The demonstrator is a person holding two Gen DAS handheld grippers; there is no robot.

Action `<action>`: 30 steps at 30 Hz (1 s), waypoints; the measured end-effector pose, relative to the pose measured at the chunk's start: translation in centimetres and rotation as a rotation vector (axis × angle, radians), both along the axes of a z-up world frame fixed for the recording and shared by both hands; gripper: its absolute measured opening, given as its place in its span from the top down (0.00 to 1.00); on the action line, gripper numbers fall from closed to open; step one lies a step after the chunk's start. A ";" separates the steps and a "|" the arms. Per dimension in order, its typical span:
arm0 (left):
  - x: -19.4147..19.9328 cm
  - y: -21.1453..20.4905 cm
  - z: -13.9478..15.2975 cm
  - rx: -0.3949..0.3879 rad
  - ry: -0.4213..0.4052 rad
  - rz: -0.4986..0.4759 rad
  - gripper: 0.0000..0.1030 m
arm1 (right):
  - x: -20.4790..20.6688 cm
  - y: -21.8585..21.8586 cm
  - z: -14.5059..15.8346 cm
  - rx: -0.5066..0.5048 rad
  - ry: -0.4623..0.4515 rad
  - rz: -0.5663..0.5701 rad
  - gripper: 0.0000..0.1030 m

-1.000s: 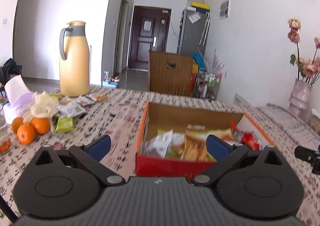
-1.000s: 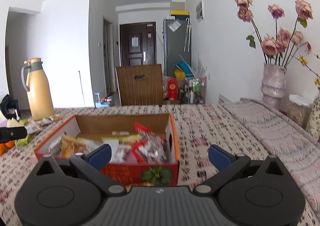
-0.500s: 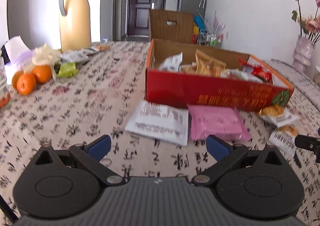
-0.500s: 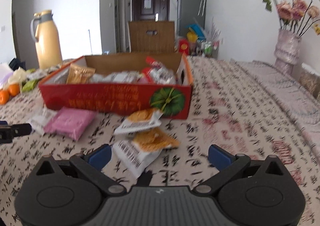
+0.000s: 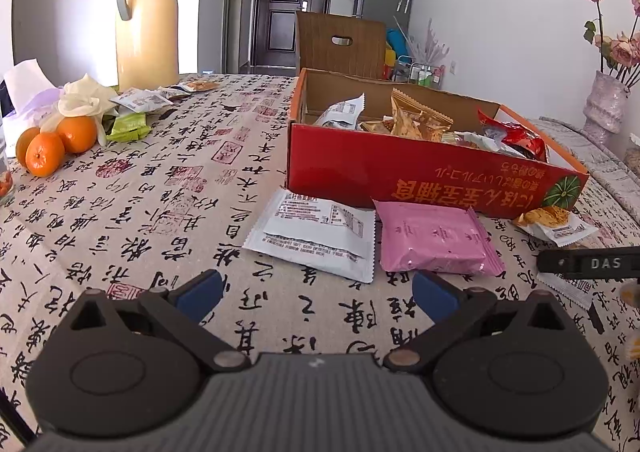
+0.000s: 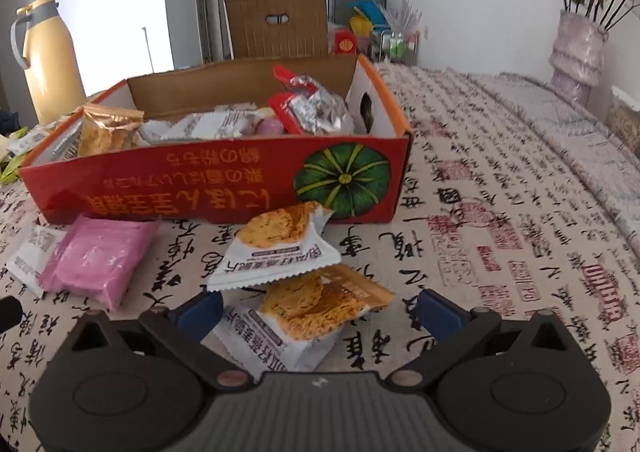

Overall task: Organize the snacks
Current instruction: 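Grasp a tan seed-cracker packet with the right tool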

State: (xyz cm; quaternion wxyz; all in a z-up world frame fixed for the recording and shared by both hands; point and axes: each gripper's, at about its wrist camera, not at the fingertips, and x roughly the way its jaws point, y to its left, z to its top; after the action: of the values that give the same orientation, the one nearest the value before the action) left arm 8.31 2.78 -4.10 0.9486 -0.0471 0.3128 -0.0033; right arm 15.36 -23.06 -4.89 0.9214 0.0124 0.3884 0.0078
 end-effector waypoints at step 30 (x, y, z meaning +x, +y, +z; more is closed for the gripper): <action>0.0 0.8 -0.1 -0.043 0.000 0.027 0.00 | -5.0 -0.8 0.6 -0.011 -0.090 0.101 0.44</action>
State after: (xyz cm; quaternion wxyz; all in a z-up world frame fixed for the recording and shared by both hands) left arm 8.28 3.54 -4.16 0.9474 -0.0719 0.3118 0.0028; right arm 10.34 -23.89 -4.32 0.9363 -0.0128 0.3469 0.0527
